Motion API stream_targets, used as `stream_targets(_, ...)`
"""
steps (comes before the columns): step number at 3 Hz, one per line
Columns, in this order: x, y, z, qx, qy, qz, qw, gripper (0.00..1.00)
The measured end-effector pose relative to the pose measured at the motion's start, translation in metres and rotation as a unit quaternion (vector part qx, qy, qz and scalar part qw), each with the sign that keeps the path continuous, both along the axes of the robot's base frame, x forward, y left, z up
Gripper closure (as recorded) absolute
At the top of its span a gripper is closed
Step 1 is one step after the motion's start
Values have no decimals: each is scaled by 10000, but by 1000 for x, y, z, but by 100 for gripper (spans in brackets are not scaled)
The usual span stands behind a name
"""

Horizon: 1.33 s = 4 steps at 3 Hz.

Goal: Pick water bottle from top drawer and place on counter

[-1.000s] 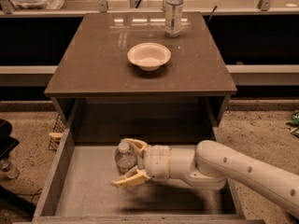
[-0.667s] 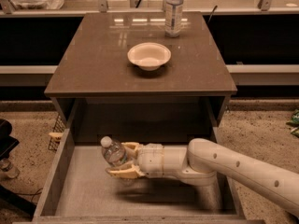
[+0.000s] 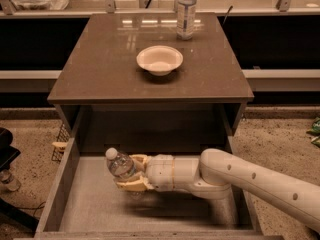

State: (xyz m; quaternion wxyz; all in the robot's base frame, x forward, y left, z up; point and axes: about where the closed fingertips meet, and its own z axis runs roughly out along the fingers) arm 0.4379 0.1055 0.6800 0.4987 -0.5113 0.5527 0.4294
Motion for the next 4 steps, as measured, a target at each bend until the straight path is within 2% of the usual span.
stream_targets(1, 0, 2, 3, 23, -4, 9, 10000, 100)
stream_targets(2, 3, 4, 12, 99, -15, 2, 10000, 100)
stream_targets(3, 21, 16, 72, 334, 6, -385, 9987, 100)
stream_targets(4, 41, 20, 121, 423, -16, -947, 9946, 100)
